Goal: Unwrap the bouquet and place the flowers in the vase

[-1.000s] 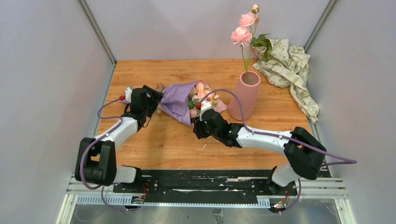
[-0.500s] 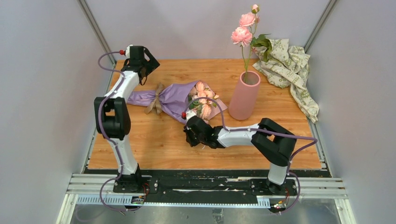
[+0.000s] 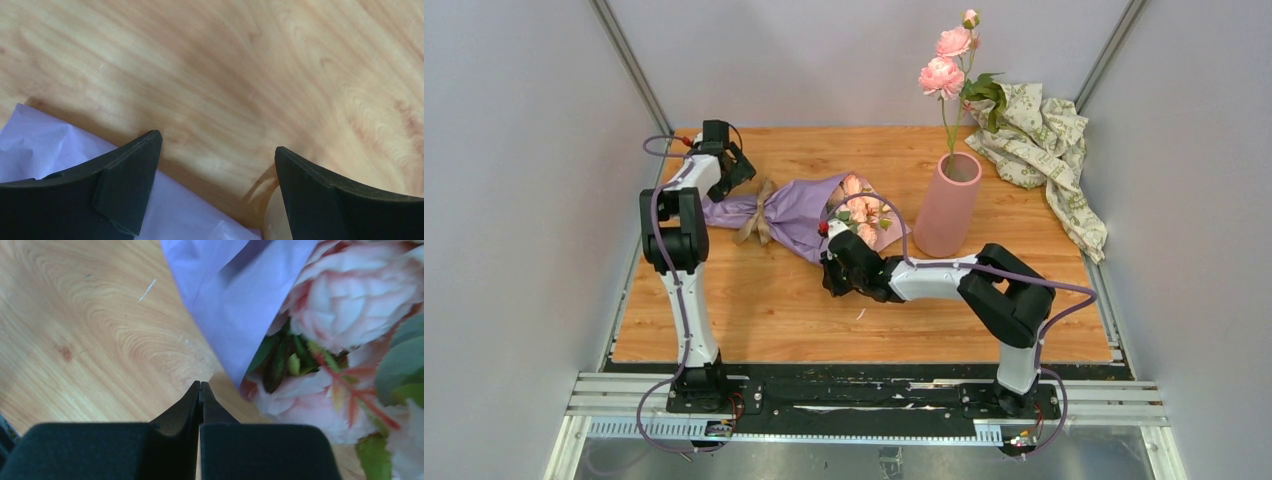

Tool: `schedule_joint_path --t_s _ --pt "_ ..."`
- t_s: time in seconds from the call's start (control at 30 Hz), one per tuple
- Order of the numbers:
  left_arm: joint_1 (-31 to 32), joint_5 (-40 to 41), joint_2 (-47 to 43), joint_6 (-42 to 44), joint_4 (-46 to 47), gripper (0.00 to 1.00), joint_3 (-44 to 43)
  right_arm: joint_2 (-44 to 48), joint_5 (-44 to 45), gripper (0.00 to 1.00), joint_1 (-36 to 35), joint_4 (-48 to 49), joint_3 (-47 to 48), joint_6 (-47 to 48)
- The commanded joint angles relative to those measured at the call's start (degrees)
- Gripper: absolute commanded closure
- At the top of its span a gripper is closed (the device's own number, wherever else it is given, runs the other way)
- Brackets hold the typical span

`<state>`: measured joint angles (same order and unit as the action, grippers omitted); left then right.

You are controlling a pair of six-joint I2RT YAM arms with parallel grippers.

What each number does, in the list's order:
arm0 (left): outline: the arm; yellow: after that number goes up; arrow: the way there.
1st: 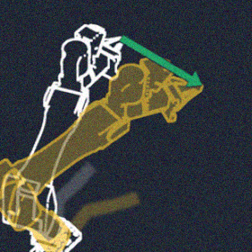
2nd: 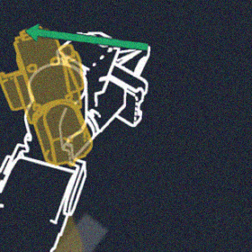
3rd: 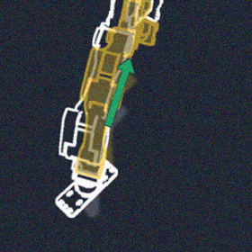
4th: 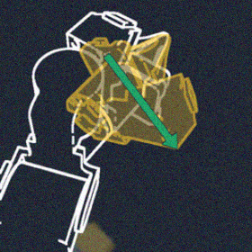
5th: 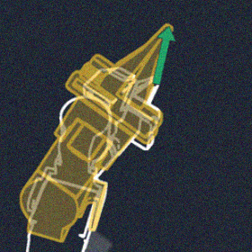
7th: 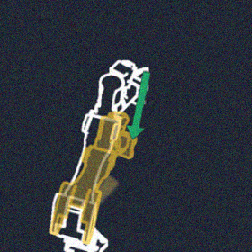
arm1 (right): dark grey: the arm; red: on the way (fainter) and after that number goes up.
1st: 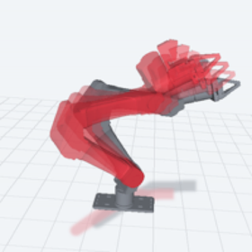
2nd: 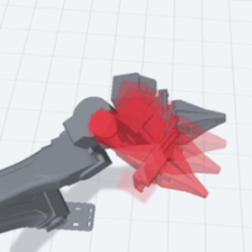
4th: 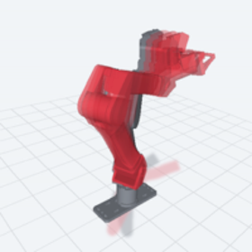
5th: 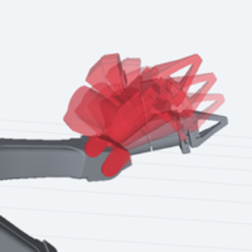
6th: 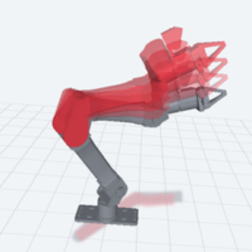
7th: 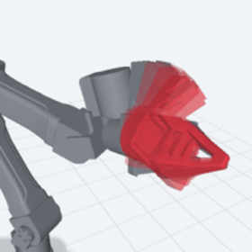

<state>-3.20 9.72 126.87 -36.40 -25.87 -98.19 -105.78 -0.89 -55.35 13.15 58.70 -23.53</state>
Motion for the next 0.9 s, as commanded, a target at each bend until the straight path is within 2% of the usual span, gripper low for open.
schedule_joint_path --t_s 0.0,0.13,0.27,0.3,0.4,0.53,0.87 --pt "0.3 0.7 -3.3 0.8 -3.7 0.07 10.0 -1.2 0.0 1.0 1.8 0.1 1.6 1.0" --pt "1.6 0.6 -8.6 1.1 -1.6 0.07 18.3 -3.3 0.6 1.0 3.4 -0.2 3.9 0.9" --pt "6.3 5.9 -13.6 0.4 -0.8 0.07 27.2 -5.4 1.8 1.0 4.1 -1.6 6.9 2.0" --pt "7.1 7.3 -15.3 0.2 -0.4 0.04 29.6 -5.8 3.4 1.0 4.3 -2.3 8.0 2.8" --pt "7.5 7.3 -20.1 0.9 0.3 0.05 35.1 -6.8 4.9 1.0 4.8 -5.4 11.7 5.0" --pt "8.1 5.4 -26.2 1.8 0.6 0.05 39.7 -7.6 5.4 1.0 6.4 -7.0 15.3 5.8" --pt "10.7 -6.3 -33.0 2.1 0.6 0.05 45.8 -14.3 3.0 1.0 11.2 -7.1 24.8 6.9"
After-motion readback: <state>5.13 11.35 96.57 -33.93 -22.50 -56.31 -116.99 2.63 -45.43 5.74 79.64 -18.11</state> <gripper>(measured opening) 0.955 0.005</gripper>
